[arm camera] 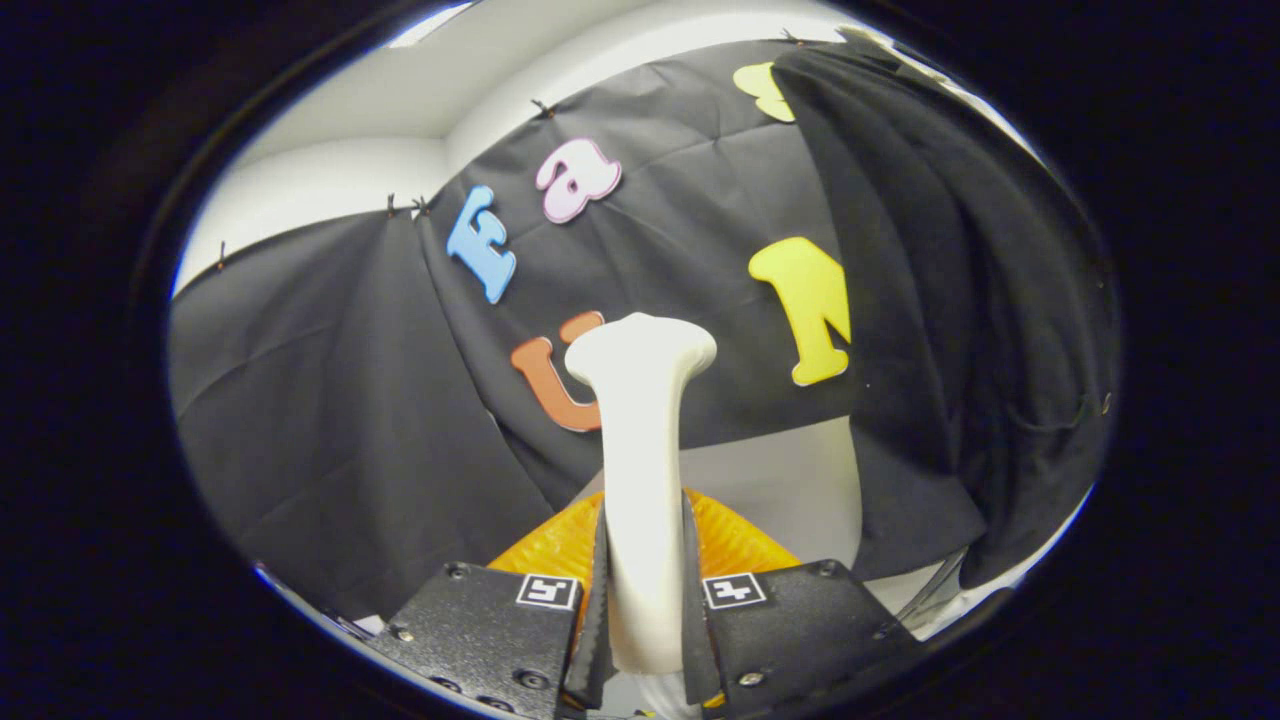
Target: Iron the clothes twice with a garment steamer, once on the left side and once on the right side.
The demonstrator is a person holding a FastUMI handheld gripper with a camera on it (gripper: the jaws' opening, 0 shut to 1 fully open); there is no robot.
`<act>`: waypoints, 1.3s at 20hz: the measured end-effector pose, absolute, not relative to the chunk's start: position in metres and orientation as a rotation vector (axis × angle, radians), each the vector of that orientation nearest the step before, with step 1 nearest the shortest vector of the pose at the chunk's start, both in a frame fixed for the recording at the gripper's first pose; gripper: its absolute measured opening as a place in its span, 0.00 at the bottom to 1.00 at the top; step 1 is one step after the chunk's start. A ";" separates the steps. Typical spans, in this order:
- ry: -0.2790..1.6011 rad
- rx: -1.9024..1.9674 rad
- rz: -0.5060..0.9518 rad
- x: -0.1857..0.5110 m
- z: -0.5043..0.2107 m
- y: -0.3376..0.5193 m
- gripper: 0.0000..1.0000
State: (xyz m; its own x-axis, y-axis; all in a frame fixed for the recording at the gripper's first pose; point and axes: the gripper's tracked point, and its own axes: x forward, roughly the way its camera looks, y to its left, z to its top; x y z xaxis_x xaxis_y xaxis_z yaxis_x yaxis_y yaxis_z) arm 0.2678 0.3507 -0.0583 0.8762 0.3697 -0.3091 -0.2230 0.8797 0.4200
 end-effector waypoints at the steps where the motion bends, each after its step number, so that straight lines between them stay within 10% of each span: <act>1: 0.376 0.414 0.319 0.266 -0.051 0.346 0.32; 11: 0.140 0.342 0.336 0.222 0.037 0.300 0.29; 26: -0.037 0.122 -0.006 0.164 0.104 0.132 0.29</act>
